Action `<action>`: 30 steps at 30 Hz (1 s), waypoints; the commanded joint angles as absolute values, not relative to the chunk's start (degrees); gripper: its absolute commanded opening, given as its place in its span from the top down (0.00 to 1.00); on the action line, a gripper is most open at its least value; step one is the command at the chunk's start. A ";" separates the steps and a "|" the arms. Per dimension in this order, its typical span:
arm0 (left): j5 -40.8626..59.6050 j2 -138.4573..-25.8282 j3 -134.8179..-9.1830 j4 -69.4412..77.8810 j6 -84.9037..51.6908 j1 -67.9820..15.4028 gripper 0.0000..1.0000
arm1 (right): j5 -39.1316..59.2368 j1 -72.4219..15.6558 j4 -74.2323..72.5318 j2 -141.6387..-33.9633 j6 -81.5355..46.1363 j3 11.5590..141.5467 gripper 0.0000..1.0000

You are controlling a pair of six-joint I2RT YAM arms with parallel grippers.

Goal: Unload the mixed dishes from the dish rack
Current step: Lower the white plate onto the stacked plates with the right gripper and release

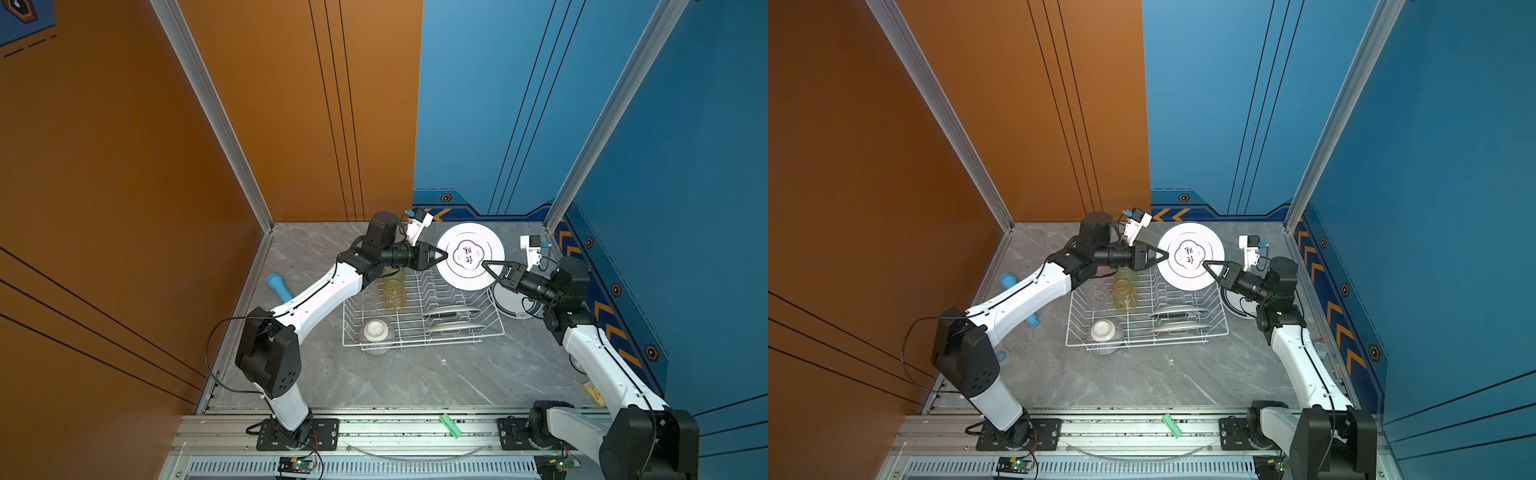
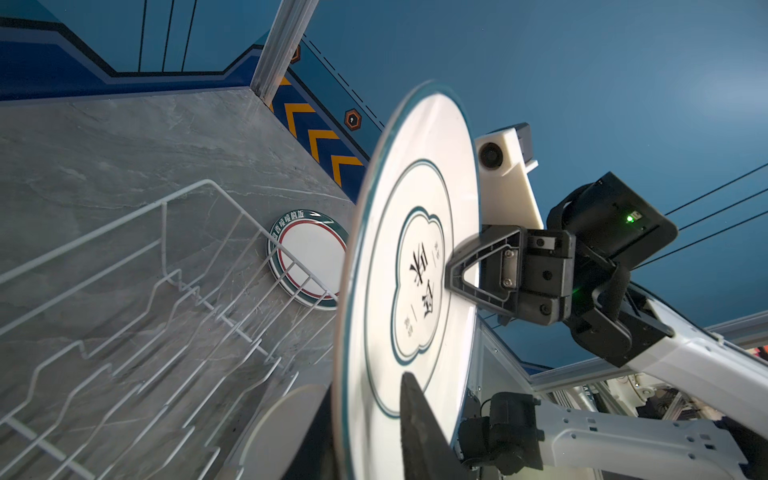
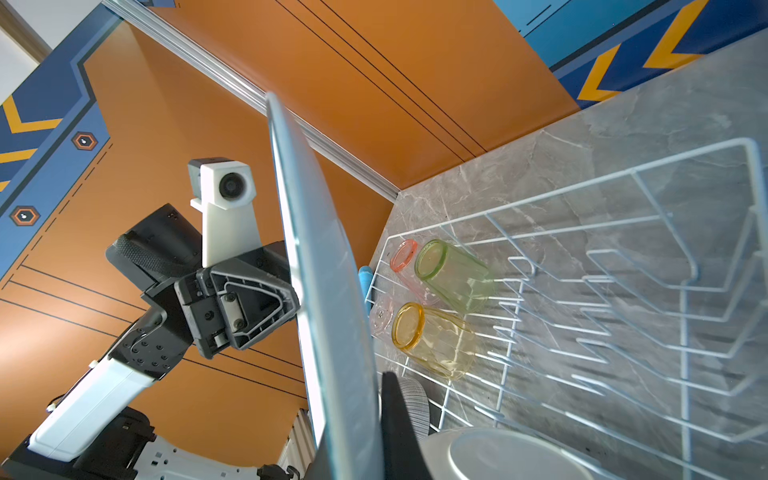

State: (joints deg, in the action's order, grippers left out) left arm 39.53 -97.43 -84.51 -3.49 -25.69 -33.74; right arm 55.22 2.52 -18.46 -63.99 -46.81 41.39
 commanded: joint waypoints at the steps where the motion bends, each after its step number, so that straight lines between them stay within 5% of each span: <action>1: 36.46 -95.24 -85.43 -8.52 -20.97 -34.30 0.71 | 53.84 4.14 -19.08 -63.37 -47.45 42.14 1.00; 6: 28.61 -91.86 -83.85 -16.65 -15.17 -35.21 0.70 | 52.50 9.60 -15.24 -62.10 -46.92 41.79 1.00; 14: 10.23 -85.96 -78.53 -27.40 -6.95 -38.49 0.69 | 40.89 22.85 10.66 -62.36 -32.22 44.87 1.00; 30: 8.07 -84.00 -75.15 -28.30 -6.07 -38.53 0.68 | 36.50 27.69 4.43 -78.88 -34.04 42.22 1.00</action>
State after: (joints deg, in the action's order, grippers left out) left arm 9.23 -85.08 -75.16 -27.07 -7.25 -38.48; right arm 36.99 27.51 9.15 -77.73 -33.39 42.65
